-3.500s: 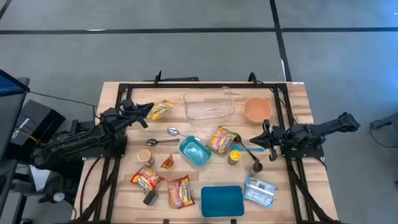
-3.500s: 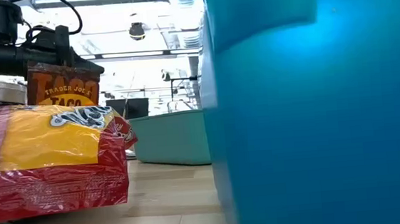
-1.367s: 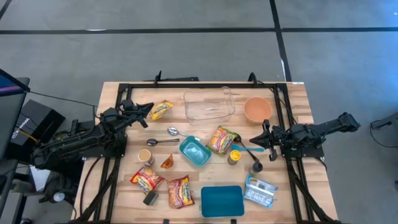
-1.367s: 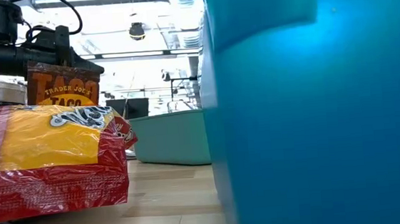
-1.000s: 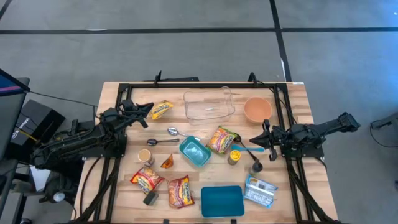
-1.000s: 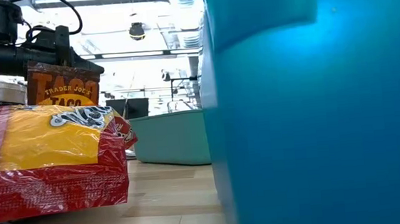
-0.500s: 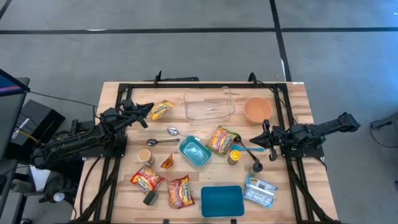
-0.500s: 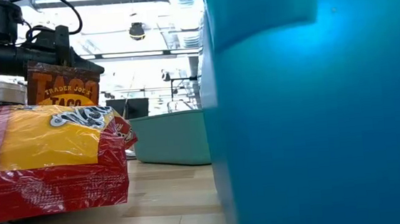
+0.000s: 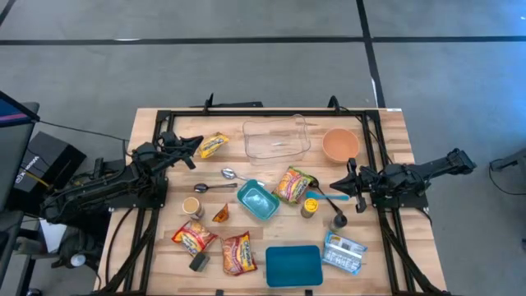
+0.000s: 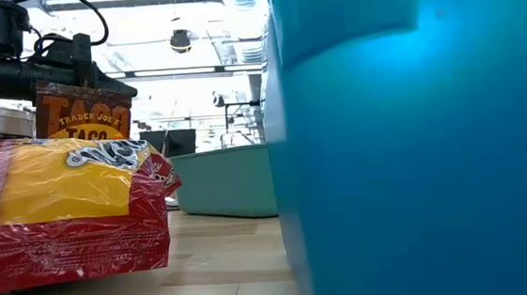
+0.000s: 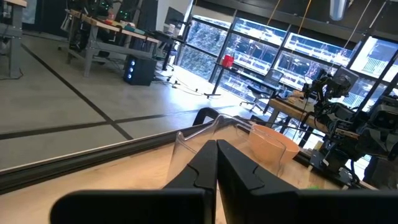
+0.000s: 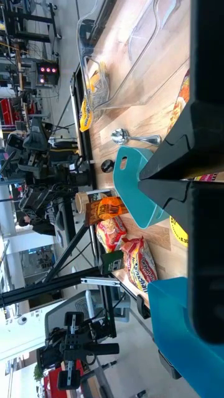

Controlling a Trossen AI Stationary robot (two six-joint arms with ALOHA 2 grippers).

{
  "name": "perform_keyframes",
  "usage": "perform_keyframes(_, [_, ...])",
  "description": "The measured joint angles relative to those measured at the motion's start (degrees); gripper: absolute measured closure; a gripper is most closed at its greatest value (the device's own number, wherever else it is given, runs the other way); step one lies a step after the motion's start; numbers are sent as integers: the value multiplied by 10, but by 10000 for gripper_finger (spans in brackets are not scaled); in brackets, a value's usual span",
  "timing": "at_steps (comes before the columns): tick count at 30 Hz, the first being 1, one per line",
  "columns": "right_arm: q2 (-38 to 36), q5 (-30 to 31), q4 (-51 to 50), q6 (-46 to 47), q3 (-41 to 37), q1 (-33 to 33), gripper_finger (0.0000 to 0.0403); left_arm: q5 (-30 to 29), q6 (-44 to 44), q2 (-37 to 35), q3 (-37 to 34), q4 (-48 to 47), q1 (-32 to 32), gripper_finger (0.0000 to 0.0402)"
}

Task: Pick & Place Food Item

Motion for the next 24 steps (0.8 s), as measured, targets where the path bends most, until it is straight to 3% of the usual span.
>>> perform_keyframes(24, [0,0,1,-5,0,0,403,-2,0,0,0,0,0,399])
